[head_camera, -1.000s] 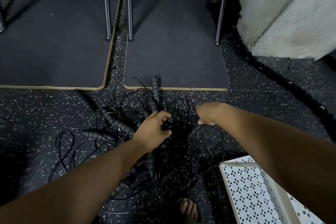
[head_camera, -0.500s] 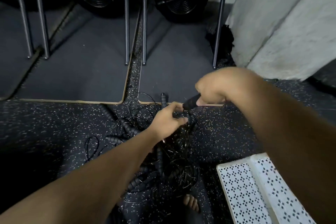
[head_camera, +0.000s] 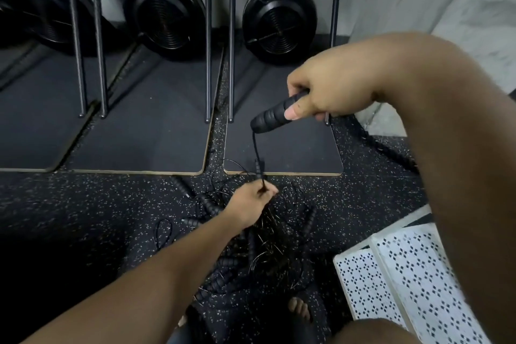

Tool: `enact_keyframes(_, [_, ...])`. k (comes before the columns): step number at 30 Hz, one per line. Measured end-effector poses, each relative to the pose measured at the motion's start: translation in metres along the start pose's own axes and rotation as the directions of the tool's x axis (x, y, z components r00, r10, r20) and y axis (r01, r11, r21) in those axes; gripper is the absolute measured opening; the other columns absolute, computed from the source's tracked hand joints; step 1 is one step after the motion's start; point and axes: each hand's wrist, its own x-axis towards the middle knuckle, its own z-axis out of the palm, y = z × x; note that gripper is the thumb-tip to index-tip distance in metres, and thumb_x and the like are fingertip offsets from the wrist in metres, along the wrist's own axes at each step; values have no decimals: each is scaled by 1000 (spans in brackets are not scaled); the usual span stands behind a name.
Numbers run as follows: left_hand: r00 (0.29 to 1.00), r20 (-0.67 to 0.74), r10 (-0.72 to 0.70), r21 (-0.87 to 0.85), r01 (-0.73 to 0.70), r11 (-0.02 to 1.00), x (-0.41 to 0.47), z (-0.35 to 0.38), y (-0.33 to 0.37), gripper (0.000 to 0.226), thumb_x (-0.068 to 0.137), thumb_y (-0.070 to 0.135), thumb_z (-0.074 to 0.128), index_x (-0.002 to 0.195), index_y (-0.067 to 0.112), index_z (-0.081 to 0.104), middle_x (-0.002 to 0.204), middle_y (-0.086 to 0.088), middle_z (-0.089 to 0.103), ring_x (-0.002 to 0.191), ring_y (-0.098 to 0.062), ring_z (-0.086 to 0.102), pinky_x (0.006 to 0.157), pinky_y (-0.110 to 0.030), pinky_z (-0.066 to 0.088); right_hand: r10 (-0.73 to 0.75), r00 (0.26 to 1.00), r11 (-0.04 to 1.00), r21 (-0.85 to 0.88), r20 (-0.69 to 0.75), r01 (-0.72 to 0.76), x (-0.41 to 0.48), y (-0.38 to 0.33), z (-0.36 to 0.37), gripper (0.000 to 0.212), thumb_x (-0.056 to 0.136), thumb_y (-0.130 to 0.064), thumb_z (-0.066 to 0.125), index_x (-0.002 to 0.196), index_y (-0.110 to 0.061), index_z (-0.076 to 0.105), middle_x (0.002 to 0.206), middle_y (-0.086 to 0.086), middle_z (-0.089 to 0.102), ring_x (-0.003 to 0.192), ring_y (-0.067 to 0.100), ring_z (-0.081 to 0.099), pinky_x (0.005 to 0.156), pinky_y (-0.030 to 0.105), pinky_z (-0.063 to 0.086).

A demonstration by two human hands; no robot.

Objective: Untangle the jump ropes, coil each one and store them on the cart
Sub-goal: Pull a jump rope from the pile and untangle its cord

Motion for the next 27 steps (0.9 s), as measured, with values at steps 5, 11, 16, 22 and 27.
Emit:
enact_keyframes(5, [998, -19, -63, 61, 64, 996, -22, -13, 2, 25, 114, 29, 46, 113, 34, 70, 114, -5, 78, 49, -8, 45, 48, -30, 43, -18, 982, 987, 155, -190, 48, -30, 1, -9, 27, 102, -53, 63, 101, -26, 64, 87, -5, 76, 83, 18, 66, 70, 35, 43])
enact_keyframes(11, [989, -106, -99, 11, 101, 995, -36, -33, 13, 24, 111, 34, 51, 108, 38, 74, 105, 8, 76, 79, -31, 72, 63, -41, 66, 172, 836, 792, 577, -521, 197, -39, 4, 5, 28, 101, -54, 66, 102, -26, 64, 80, -6, 74, 76, 18, 64, 84, 52, 56])
enact_keyframes(16, [980, -197, -16, -30, 10, 999, -41, -47, 26, 24, 111, 34, 56, 96, 33, 74, 99, 15, 79, 91, -9, 74, 75, -29, 58, 395, 728, 443, 811, -560, 383, -17, -12, 46, 18, 102, -49, 64, 101, -31, 60, 83, -6, 71, 72, 11, 64, 84, 50, 61])
enact_keyframes(22, [966, -250, 58, -119, -90, 989, -53, -68, 52, 23, 108, 26, 63, 90, 21, 77, 85, 7, 81, 80, -5, 77, 81, -26, 60, 515, 795, 15, 931, -320, 365, 15, -43, 117, 38, 89, -33, 85, 116, -26, 58, 97, -4, 78, 92, 13, 73, 88, 44, 58])
enact_keyframes(27, [938, -312, 153, -108, -195, 975, -70, -82, 69, 25, 108, 26, 63, 87, 17, 72, 73, 10, 74, 58, 1, 59, 58, -17, 41, 406, 911, 124, 992, -67, 18, 27, -59, 157, 43, 78, -11, 79, 114, -19, 55, 95, 4, 71, 81, 18, 63, 78, 41, 52])
